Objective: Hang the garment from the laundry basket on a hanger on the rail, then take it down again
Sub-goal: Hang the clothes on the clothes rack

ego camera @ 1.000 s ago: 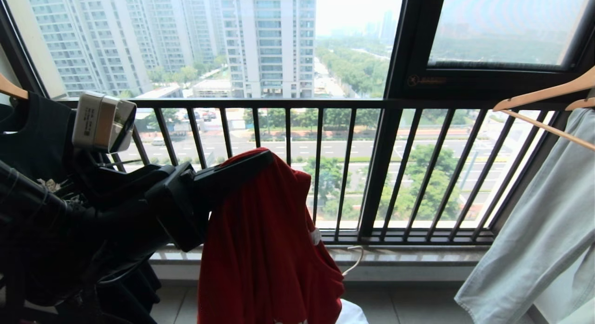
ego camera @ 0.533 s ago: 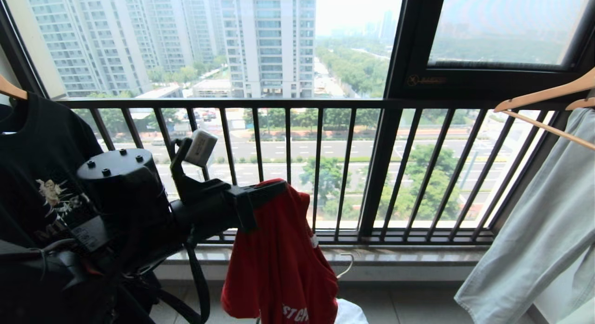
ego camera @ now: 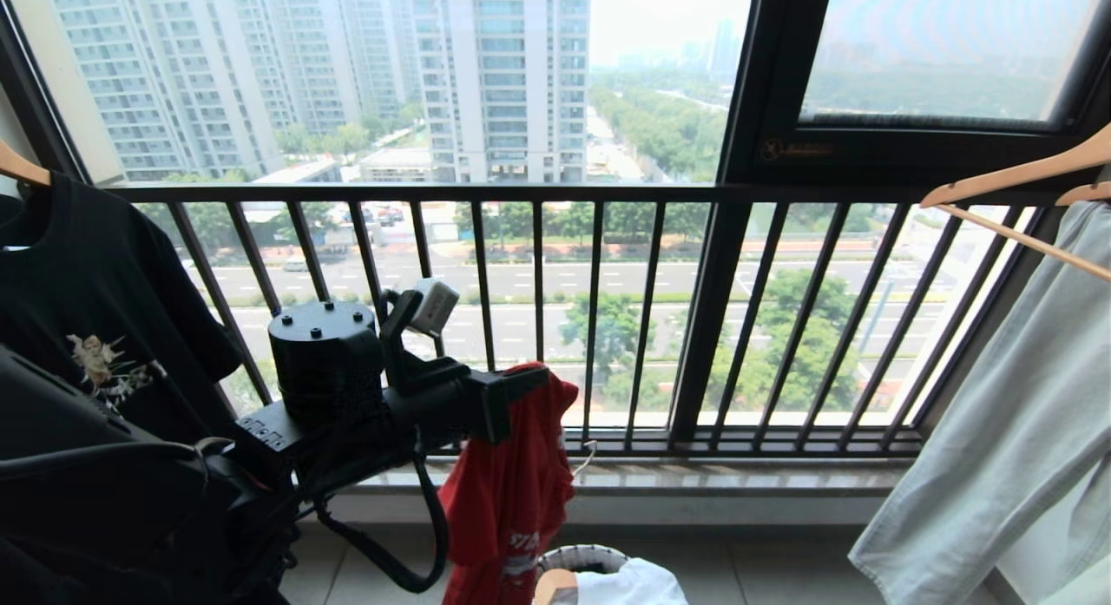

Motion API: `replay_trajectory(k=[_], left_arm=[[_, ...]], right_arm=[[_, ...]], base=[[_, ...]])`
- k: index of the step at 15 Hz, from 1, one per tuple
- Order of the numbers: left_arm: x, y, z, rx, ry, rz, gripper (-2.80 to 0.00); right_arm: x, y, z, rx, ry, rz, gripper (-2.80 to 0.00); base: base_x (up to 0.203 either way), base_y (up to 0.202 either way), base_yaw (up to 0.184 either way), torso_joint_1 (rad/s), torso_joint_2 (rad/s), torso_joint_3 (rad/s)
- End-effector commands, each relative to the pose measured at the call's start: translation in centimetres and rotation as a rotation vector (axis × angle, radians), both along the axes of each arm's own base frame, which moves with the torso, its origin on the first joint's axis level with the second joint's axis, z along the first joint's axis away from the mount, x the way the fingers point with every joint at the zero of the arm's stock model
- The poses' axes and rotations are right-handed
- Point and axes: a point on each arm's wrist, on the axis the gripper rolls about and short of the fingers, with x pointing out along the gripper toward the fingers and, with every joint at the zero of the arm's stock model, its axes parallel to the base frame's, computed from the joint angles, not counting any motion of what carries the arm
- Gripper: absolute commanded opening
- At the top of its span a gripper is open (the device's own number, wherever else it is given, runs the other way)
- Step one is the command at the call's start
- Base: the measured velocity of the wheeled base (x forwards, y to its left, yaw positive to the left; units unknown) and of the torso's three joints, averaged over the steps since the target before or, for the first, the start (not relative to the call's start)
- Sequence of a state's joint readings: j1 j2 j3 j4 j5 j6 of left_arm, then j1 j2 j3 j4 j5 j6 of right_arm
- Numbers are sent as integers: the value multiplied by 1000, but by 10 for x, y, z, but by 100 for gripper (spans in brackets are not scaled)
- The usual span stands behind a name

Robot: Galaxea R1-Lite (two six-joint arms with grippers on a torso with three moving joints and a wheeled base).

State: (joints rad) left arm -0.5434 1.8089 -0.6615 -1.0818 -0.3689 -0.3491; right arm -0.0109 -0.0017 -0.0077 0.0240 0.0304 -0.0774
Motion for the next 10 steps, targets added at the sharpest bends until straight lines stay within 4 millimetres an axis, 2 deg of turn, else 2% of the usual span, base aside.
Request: replay_trajectory(k=[1,3,6,10], left_arm=[[-3,1,6,-14,-18,-3,-280],[-11,6,22,-38,-59,-5,-280],[-36,21,55,-61,-98,-8,-280],[-60,36,90,-76,-123,-11,-280]], right_arm=[[0,0,0,1,5,2,-280],[0,0,0,20,9,8,-280],[0,0,0,21,12,14,-280],[3,0,1,22,47,8,-280]], base=[[0,0,0,0,0,0],[0,0,0,0,0,0],[0,0,0,0,0,0],[0,0,0,0,0,0]])
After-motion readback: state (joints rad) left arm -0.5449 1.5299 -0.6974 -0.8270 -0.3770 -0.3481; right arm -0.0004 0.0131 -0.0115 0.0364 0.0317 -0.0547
